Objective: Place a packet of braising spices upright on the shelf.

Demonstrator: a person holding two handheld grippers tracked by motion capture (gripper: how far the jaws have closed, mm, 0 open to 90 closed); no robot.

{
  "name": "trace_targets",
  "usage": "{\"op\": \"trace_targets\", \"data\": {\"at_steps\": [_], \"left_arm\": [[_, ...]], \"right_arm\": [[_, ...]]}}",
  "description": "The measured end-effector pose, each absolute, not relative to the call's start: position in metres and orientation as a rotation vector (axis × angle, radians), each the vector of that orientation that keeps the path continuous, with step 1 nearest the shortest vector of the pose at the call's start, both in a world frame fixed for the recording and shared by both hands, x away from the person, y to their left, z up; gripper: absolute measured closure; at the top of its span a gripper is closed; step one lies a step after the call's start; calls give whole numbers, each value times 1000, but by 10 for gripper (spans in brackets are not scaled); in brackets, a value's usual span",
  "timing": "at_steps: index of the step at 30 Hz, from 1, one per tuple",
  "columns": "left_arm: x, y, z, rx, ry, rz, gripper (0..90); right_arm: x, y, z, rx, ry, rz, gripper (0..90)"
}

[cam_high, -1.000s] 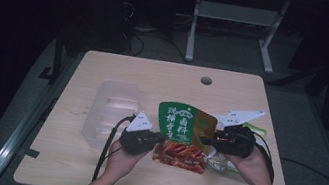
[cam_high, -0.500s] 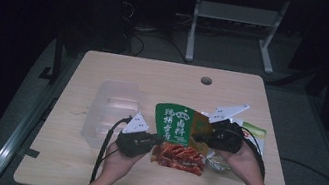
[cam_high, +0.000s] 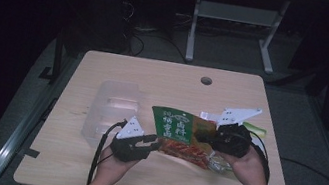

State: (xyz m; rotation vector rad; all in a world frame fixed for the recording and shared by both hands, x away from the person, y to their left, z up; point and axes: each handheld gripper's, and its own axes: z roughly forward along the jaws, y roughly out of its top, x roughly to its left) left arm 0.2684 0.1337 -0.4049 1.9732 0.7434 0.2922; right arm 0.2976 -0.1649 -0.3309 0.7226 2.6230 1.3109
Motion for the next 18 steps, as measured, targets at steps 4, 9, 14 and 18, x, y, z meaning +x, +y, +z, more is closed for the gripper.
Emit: {"op": "trace_targets", "data": {"at_steps": [4, 9, 14, 18], "left_arm": [[263, 135, -407, 1976, 741, 281, 661], [255, 133, -411, 1996, 715, 268, 652], [249, 132, -418, 2006, 692, 223, 639], [243, 132, -420, 2009, 680, 202, 615]], "right_arm": [[298, -171, -319, 743, 2567, 1381, 897], [303, -164, -310, 737, 2547, 1354, 897], [309, -153, -303, 727, 2547, 1365, 898], [321, -134, -296, 706, 2553, 1377, 898]]}}
